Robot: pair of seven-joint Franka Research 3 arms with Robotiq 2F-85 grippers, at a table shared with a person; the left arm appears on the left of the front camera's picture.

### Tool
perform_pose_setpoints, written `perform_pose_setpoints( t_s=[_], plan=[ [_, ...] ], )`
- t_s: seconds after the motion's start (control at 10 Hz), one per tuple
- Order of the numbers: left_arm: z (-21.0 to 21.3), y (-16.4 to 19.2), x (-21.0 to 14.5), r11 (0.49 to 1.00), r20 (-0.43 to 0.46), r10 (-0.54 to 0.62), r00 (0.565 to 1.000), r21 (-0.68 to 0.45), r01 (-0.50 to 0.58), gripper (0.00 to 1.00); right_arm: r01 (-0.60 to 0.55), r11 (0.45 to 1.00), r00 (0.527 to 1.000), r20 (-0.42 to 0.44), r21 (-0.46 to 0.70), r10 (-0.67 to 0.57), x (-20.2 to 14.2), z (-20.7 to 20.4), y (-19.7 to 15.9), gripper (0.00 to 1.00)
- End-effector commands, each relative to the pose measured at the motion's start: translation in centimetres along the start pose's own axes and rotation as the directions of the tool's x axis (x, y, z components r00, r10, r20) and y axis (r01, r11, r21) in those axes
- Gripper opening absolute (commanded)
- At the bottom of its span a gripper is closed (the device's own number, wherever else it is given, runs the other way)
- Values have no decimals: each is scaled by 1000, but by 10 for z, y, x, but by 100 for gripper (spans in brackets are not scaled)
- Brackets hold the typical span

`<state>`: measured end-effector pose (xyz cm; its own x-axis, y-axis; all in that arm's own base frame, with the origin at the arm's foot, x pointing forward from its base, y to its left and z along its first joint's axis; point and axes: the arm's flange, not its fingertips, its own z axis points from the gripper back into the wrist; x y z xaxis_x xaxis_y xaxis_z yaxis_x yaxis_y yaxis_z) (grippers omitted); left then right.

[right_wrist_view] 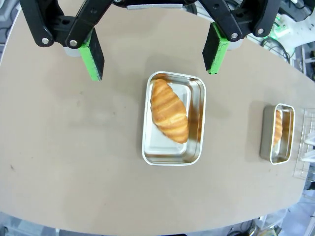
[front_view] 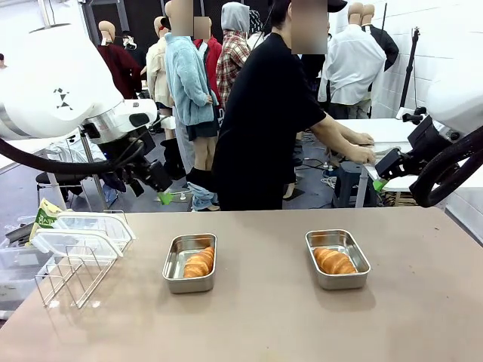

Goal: Place the bread in airtight containers.
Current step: Pick up one Airtight Container lid and hand it to the human.

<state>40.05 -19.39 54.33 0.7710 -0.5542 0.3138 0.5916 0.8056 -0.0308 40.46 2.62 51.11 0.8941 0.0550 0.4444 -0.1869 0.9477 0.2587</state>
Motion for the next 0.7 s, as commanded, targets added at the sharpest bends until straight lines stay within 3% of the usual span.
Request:
perform_pose_setpoints(
  t_s=[0.0, 0.1, 0.3, 0.4, 0.5, 0.6],
  plan=[
    [10, 37, -21, 941, -79, -323, 943, 76, 329, 100, -1, 1000, 1000, 3, 0, 1, 0, 0, 1, 100],
    [17, 46, -33, 900, -154, -425, 892, 29, 434, 100, -1, 1000, 1000, 3, 0, 1, 0, 0, 1, 100],
    [32, 66, -62, 785, -278, -600, 750, -24, 619, 100, -1, 1000, 1000, 3, 0, 1, 0, 0, 1, 100],
    [31, 76, -76, 686, -370, -701, 610, -118, 718, 100, -1, 1000, 1000, 3, 0, 1, 0, 0, 1, 100],
    [26, 86, -87, 580, -394, -780, 486, -166, 797, 100, -1, 1000, 1000, 3, 0, 1, 0, 0, 1, 100],
    [20, 96, -94, 493, -390, -831, 396, -188, 850, 100, -1, 1000, 1000, 3, 0, 1, 0, 0, 1, 100]
  ],
)
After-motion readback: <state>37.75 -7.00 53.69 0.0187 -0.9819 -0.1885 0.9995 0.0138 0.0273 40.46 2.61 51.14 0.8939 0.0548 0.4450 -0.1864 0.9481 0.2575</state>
